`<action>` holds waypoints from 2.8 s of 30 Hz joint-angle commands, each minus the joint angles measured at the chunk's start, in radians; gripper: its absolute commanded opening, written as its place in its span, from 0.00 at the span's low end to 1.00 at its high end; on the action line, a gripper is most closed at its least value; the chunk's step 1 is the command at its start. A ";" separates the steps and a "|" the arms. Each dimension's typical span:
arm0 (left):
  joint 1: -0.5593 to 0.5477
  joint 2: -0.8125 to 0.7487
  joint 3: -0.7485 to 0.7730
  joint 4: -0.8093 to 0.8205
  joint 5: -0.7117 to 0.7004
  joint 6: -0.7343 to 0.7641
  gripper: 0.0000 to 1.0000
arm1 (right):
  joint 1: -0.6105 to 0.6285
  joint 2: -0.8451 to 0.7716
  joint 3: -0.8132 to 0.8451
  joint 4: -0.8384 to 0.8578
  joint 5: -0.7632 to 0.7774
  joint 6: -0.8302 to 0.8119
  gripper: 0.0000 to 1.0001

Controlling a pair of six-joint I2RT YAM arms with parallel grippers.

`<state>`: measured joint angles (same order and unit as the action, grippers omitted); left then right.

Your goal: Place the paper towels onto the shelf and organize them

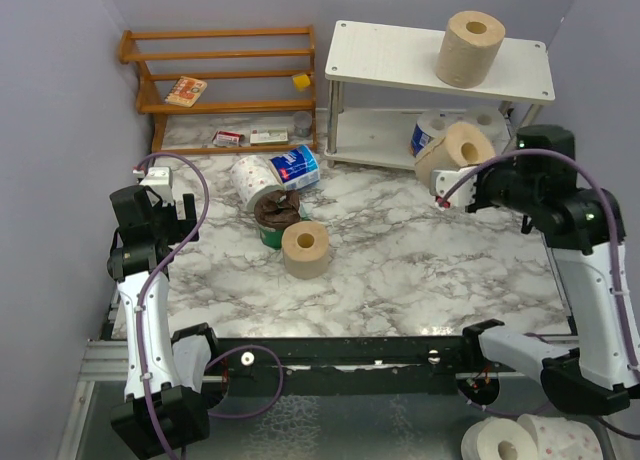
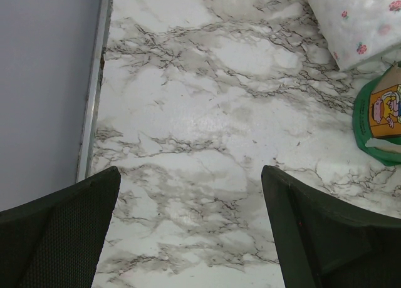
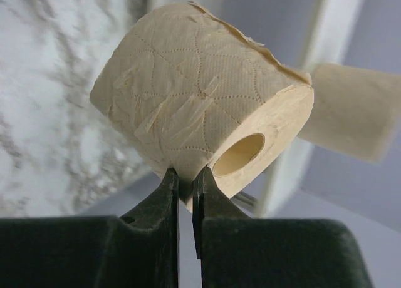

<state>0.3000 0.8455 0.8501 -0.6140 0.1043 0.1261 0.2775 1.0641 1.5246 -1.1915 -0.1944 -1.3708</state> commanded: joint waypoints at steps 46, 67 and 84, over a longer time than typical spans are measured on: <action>0.007 -0.033 -0.003 0.009 0.038 0.011 0.97 | -0.474 0.587 0.797 0.198 0.085 -0.594 0.01; 0.007 -0.033 -0.003 0.007 0.031 0.012 0.97 | -0.474 0.594 0.668 0.361 -0.002 -0.565 0.01; 0.007 -0.039 -0.003 0.007 0.024 0.012 0.98 | -0.474 0.543 0.524 0.579 -0.034 -0.484 0.74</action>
<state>0.3000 0.8204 0.8501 -0.6140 0.1215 0.1299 -0.1955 1.6653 2.0853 -0.7368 -0.1913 -1.8767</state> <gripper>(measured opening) 0.977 0.725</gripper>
